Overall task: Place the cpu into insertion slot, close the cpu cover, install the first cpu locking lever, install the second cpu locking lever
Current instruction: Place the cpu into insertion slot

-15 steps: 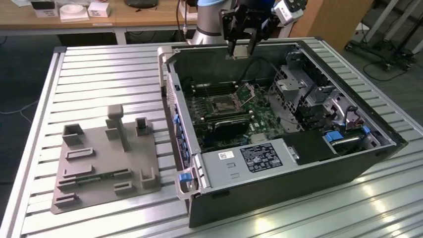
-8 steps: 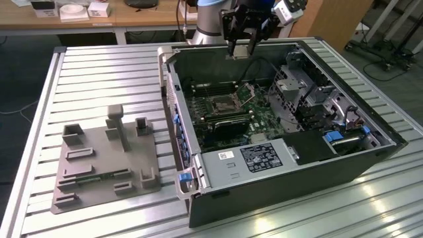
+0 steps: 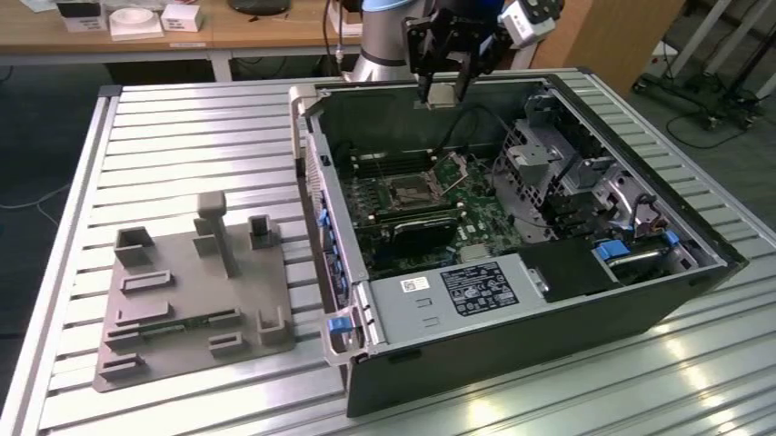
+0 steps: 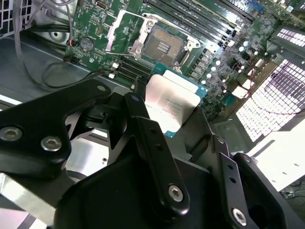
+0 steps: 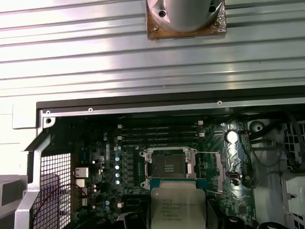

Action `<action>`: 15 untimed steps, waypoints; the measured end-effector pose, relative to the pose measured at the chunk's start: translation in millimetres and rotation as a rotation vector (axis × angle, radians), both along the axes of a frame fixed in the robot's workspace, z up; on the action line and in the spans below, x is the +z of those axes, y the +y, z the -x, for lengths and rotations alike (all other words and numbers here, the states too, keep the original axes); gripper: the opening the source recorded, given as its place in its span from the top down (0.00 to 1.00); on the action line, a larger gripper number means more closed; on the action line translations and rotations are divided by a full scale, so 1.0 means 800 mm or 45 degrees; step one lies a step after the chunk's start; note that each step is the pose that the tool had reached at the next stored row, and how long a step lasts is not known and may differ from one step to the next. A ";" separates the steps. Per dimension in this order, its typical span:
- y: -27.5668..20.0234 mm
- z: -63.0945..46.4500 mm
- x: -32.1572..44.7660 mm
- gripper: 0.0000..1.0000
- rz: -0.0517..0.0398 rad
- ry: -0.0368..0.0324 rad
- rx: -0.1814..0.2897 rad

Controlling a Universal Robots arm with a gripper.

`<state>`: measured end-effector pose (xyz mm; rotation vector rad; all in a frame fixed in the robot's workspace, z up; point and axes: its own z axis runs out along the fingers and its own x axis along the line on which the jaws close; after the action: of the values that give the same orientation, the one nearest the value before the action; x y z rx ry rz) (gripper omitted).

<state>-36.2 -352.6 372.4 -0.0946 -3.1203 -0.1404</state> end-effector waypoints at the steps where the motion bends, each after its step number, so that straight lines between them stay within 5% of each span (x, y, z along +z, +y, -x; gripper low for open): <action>1: 0.0000 0.000 0.0000 0.46 0.000 0.0000 -0.005; 15: 0.0000 0.000 -0.0002 0.46 0.000 -0.0001 -0.016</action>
<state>-36.2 -352.6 372.2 -0.1137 -3.1203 -0.1408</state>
